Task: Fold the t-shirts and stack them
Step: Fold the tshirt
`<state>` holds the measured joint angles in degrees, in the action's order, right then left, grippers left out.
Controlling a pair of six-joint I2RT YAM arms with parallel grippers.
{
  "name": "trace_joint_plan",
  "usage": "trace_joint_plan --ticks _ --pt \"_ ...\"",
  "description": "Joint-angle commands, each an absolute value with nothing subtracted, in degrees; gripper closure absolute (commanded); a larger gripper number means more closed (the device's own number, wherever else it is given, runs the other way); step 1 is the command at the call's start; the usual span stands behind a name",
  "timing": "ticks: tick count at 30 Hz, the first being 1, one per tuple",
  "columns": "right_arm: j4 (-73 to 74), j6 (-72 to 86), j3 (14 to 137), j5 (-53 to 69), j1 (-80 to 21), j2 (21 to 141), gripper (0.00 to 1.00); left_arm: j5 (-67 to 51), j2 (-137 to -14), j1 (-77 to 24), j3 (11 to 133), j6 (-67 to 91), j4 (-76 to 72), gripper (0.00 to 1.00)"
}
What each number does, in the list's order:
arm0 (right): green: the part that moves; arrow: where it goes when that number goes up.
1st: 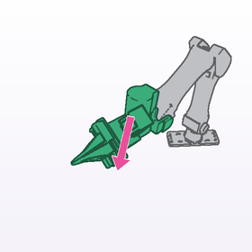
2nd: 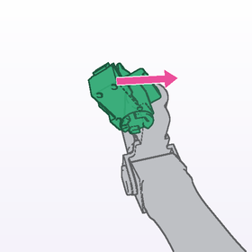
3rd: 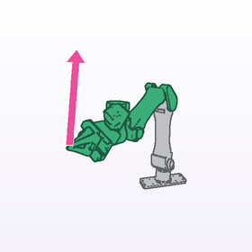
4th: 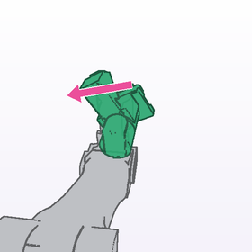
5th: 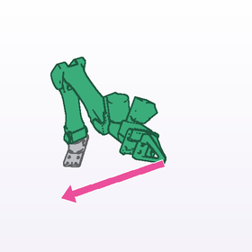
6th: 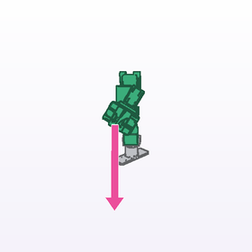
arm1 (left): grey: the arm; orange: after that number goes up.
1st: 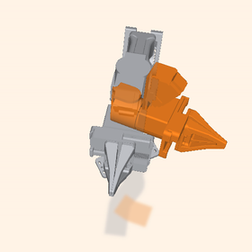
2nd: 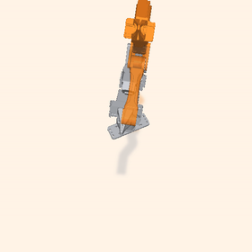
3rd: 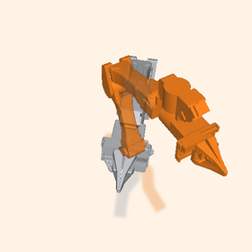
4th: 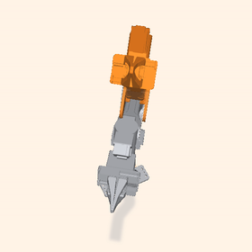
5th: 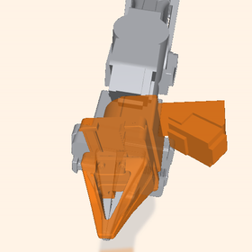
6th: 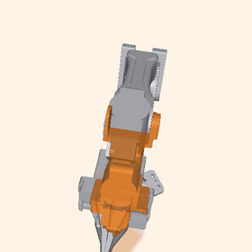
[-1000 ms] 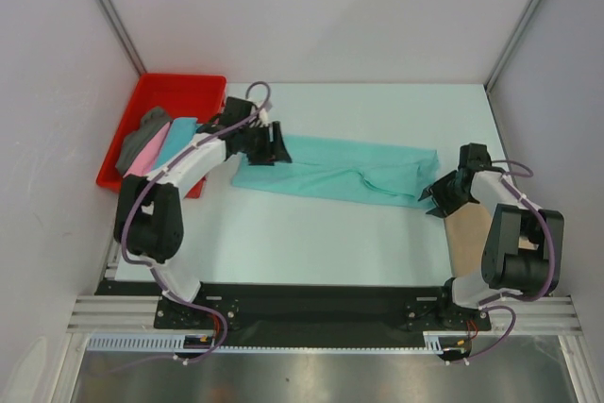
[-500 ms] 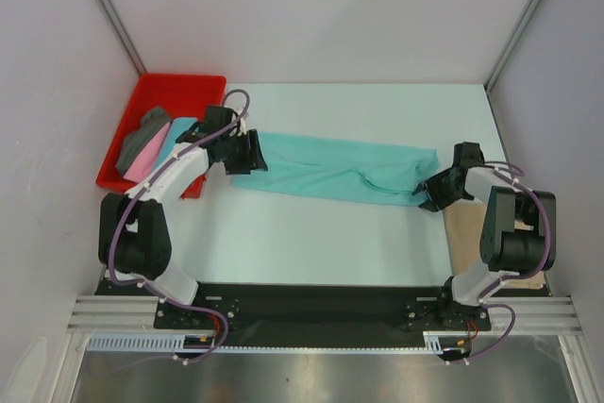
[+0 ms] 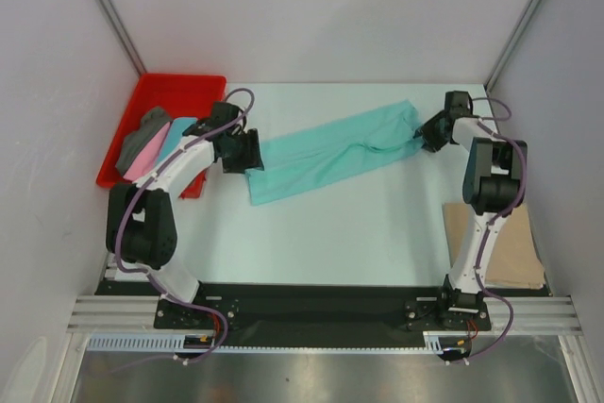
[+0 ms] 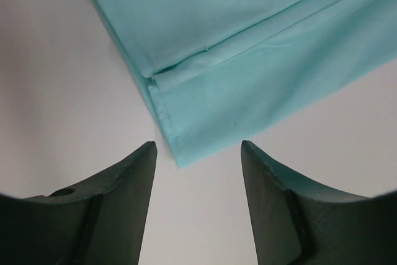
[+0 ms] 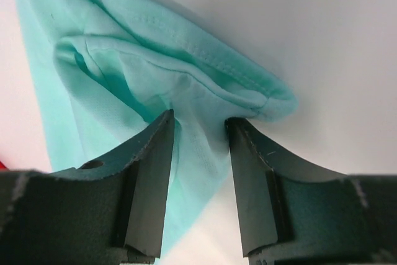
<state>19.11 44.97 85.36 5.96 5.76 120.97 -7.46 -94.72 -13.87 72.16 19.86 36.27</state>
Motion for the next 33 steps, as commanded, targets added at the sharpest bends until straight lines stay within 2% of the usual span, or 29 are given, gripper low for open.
trace_joint_plan --ticks 1,2,6,8,10,11,19,23,27,28,31,32,33 --pt "24.8 40.3 97.3 1.7 4.7 131.8 0.54 -2.6 -97.3 -18.1 74.9 16.4 40.1 0.37" --pt "26.8 40.2 104.5 1.8 4.5 133.6 0.54 -0.9 -98.3 -21.1 75.0 15.7 40.8 0.37" --pt "41.9 35.4 116.4 -3.6 3.9 136.1 0.5 8.2 -99.9 -29.7 75.5 10.5 43.9 0.36" --pt "44.2 34.1 117.1 -5.9 3.9 133.4 0.47 8.5 -100.1 -31.5 75.8 9.1 44.0 0.36" --pt "43.4 31.0 111.6 -7.2 4.0 129.0 0.28 8.4 -100.3 -33.0 75.9 7.3 43.6 0.34" --pt "43.5 30.4 109.6 -7.2 4.3 126.9 0.25 8.7 -100.8 -33.9 76.2 6.9 43.6 0.34" --pt "39.1 27.1 82.2 1.4 5.0 101.8 0.25 12.2 -107.3 -34.6 77.8 4.0 44.8 0.33" --pt "37.0 29.2 70.5 7.1 4.6 92.8 0.26 10.6 -109.1 -34.7 77.6 4.4 44.6 0.35" --pt "36.2 29.7 64.3 9.1 3.1 86.8 0.27 11.2 -109.6 -34.7 76.8 5.0 43.7 0.38" --pt "36.8 29.7 63.7 9.1 2.7 86.0 0.27 11.4 -109.9 -34.7 76.6 5.1 43.6 0.4" --pt "36.7 29.4 61.4 9.8 2.1 83.3 0.27 11.7 -110.9 -34.7 75.5 5.7 42.7 0.58" --pt "36.6 29.4 60.7 10.4 1.9 82.5 0.27 11.2 -111.2 -34.7 75.0 6.1 42.5 0.72" --pt "36.5 29.5 59.6 10.6 2.0 82.4 0.27 10.6 -111.2 -34.8 74.7 6.7 42.5 0.76"
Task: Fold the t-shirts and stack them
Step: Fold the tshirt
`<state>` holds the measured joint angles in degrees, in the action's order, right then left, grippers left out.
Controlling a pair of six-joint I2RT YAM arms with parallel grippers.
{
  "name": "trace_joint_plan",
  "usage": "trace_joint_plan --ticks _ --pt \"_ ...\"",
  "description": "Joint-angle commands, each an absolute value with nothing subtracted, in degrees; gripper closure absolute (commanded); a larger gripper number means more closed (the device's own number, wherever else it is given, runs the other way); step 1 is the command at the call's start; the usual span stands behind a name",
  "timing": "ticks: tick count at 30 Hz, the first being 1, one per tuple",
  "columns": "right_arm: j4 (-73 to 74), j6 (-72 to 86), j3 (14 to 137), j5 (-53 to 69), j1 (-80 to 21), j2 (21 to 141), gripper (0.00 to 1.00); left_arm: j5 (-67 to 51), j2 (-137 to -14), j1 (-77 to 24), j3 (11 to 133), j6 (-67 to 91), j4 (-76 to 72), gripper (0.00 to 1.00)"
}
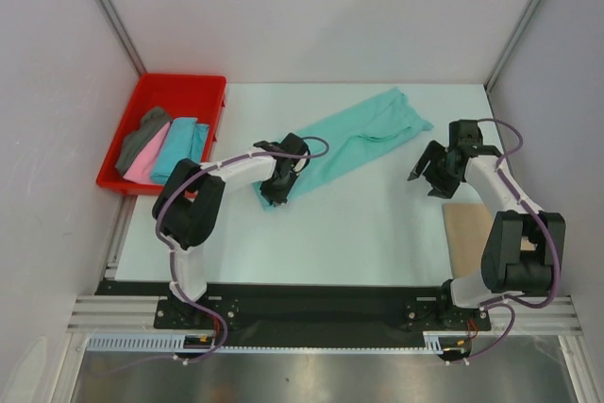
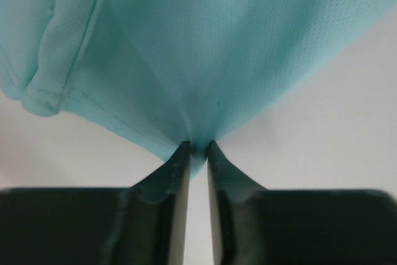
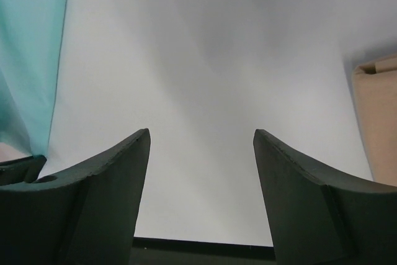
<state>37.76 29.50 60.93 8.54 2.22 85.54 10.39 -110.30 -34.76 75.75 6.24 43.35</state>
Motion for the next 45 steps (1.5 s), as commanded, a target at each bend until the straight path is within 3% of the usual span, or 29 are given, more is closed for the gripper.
trace_joint_plan --ticks 1,2,4,9,12,17,19,22,23,25,26,28,34,38,45 --pt "36.4 29.6 59.2 11.0 2.0 82.4 0.27 10.0 -111.0 -35.2 74.4 7.0 42.5 0.81" --pt "36.3 29.8 58.9 11.3 2.0 82.6 0.27 9.0 -110.7 -35.7 73.5 7.5 42.3 0.91" --pt "35.1 30.7 58.2 11.7 2.0 83.4 0.26 8.4 -109.4 -37.7 72.3 9.0 41.8 1.0" --pt "30.9 32.3 59.2 14.1 3.3 88.3 0.26 4.8 -108.1 -43.3 69.8 13.6 41.0 1.0" --pt "30.2 33.0 61.3 16.1 4.3 91.0 0.26 8.2 -107.1 -48.0 70.7 16.1 42.3 1.0" --pt "29.6 33.2 62.8 16.1 6.1 93.2 0.26 0.5 -106.3 -54.9 76.2 22.2 41.7 1.0" --pt "28.5 34.1 63.0 16.1 7.6 93.8 0.26 -7.9 -108.4 -58.1 79.7 23.4 41.0 1.0" --pt "27.8 34.0 65.2 15.7 8.5 95.9 0.27 -15.8 -112.1 -61.7 86.3 23.7 38.1 0.8" --pt "28.3 33.7 66.3 14.9 8.5 97.8 0.27 -19.6 -112.7 -62.3 89.4 23.3 37.7 0.65" --pt "29.4 32.8 69.8 14.6 8.6 99.5 0.27 -20.3 -111.5 -62.8 91.9 22.7 38.2 0.49" --pt "29.4 32.5 70.7 14.7 8.6 100.1 0.27 -18.6 -110.4 -62.6 93.2 22.5 38.9 0.35" --pt "28.8 32.0 73.2 14.6 8.6 102.0 0.27 -16.8 -106.4 -60.6 93.4 22.3 39.3 0.24" --pt "23.4 32.2 77.8 15.8 8.5 107.6 0.26 -14.4 -96.7 -48.0 83.8 22.5 39.6 0.22" --pt "18.5 34.9 80.2 17.6 8.5 111.4 0.25 -12.7 -90.9 -37.9 75.1 20.9 38.9 0.27" --pt "11.6 36.9 86.0 19.3 8.1 119.2 0.24 -12.2 -92.5 -26.3 67.4 18.9 36.4 0.24"
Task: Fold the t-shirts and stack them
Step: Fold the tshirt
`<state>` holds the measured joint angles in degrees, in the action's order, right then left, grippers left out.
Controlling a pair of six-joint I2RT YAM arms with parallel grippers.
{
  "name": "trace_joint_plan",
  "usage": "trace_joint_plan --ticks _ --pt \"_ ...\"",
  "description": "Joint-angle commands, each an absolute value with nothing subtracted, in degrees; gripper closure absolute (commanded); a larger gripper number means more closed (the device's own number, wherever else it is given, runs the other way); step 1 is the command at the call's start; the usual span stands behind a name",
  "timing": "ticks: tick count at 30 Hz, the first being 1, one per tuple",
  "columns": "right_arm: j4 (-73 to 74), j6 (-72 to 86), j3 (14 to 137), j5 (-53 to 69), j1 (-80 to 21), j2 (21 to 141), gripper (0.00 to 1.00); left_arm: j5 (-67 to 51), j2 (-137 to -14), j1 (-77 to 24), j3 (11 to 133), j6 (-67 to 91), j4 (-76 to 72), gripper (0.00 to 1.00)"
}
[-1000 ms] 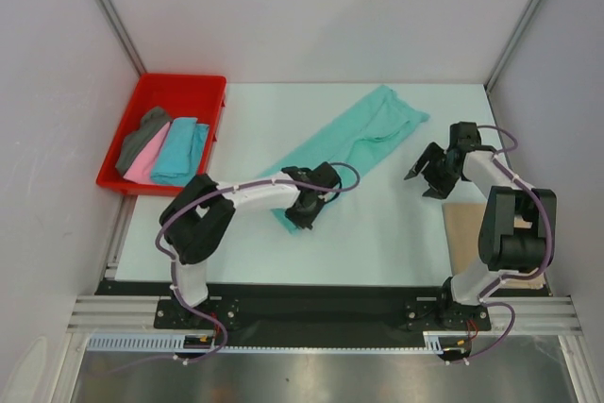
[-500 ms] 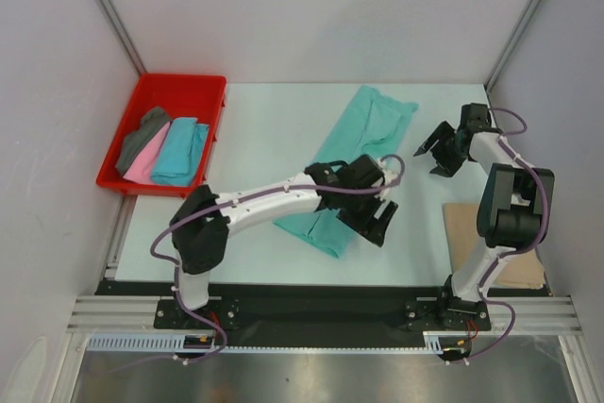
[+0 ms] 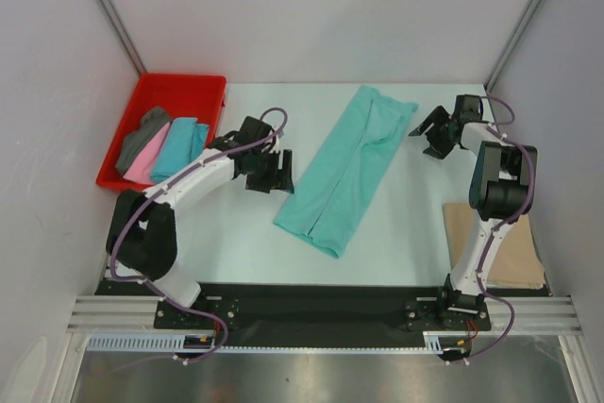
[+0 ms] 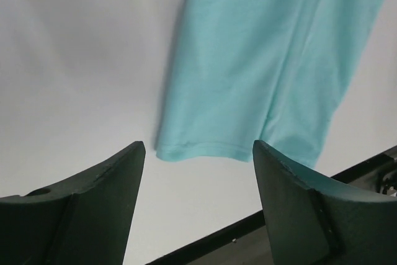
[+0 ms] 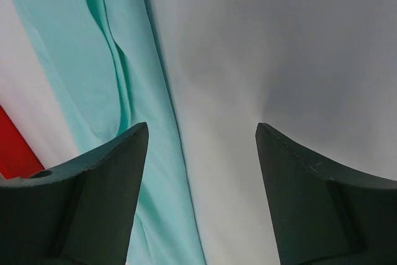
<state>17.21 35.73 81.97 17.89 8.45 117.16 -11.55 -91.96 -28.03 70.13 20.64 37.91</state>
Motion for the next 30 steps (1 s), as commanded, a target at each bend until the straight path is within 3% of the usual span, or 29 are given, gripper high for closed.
trace_joint_plan --ticks 1,10,18,21,24,25,27,28,30 --pt "10.9 36.9 86.7 19.7 7.9 120.0 0.24 -13.4 -93.2 -24.7 66.4 19.7 34.3 0.23" --pt "5.6 38.4 94.0 16.5 6.2 128.0 0.3 -14.8 -98.4 -21.6 61.8 19.9 29.4 0.28" --pt "3.5 41.0 103.7 13.8 3.6 136.9 0.44 -19.5 -103.4 -21.3 61.3 18.8 27.2 0.34" --pt "2.9 41.9 106.7 12.7 2.6 139.6 0.45 -20.7 -104.3 -21.4 60.6 19.2 27.3 0.42" --pt "2.5 43.5 109.5 11.9 1.9 141.9 0.54 -21.4 -103.9 -21.4 59.0 20.2 27.4 0.59" --pt "2.3 44.1 110.2 12.2 1.8 142.6 0.63 -21.6 -103.9 -21.4 58.5 21.0 27.4 0.69" --pt "1.9 44.8 112.2 12.7 1.1 144.8 0.69 -21.1 -103.6 -21.3 56.9 22.0 27.9 0.78" --pt "2.0 44.7 114.8 12.9 0.9 145.6 0.74 -20.7 -103.3 -21.4 56.3 23.2 28.5 0.89" --pt "2.6 44.9 117.3 13.0 0.2 148.2 0.78 -22.5 -102.4 -21.4 53.5 25.0 27.8 0.97"
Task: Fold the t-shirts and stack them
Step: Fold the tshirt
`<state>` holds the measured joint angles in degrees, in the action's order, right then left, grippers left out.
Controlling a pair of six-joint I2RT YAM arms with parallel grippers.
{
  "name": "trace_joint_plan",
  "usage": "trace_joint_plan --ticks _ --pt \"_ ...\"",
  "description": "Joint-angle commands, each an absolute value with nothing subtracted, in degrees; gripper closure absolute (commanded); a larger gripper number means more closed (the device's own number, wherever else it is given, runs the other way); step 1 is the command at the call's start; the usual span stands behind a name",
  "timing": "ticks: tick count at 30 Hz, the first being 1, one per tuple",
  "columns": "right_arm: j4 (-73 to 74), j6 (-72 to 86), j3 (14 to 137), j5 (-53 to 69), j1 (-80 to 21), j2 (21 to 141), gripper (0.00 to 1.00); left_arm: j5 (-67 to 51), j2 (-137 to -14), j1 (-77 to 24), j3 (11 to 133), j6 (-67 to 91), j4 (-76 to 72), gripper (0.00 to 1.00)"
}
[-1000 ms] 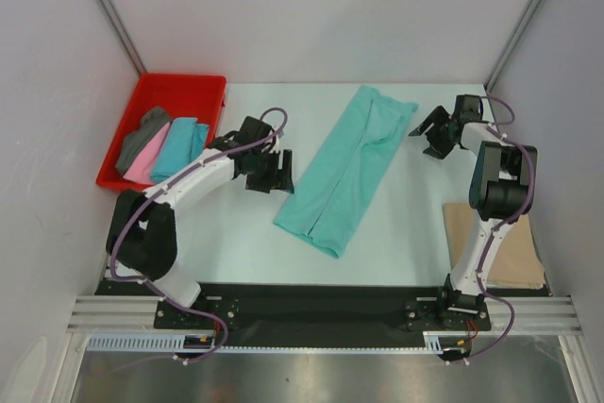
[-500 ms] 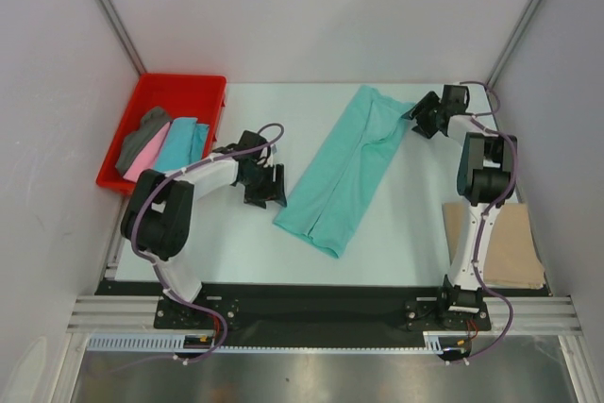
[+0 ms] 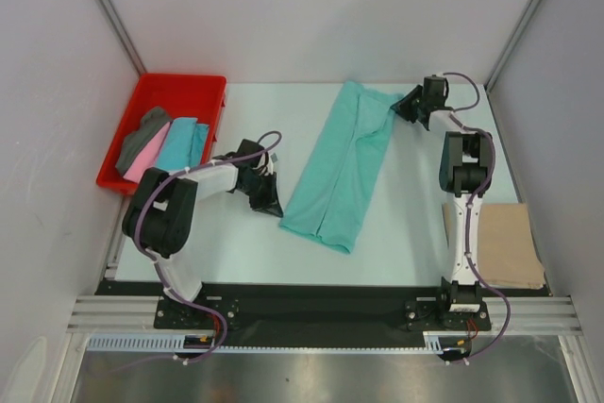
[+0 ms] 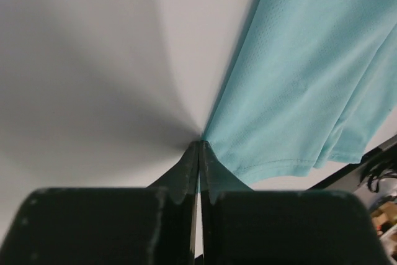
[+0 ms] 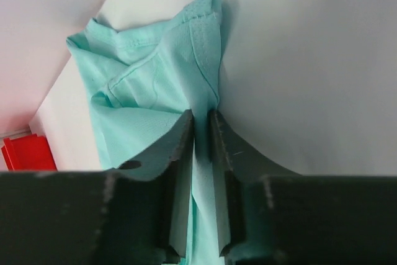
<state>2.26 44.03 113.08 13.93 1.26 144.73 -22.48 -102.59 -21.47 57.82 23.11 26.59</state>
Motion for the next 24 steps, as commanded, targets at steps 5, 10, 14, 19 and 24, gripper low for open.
trace_joint_plan --ticks 5,10,14,19,24 --pt "1.9 47.9 125.2 13.4 -3.3 151.9 0.82 -24.1 -96.8 -23.4 45.3 31.3 22.4 1.0" --pt "6.4 47.4 132.2 16.3 -5.2 154.2 0.74 -23.9 -93.0 -26.2 42.3 34.2 20.1 1.0" --pt "14.5 44.7 132.7 18.5 -4.3 151.4 0.55 -23.6 -90.7 -28.4 41.8 35.3 20.6 1.0" --pt "24.3 36.1 126.8 17.2 -1.8 142.0 0.33 -14.2 -79.5 -28.7 42.8 33.2 28.8 0.68" --pt "34.4 28.3 118.9 14.1 1.1 127.7 0.28 -12.9 -71.5 -28.7 45.8 31.8 30.8 0.56"
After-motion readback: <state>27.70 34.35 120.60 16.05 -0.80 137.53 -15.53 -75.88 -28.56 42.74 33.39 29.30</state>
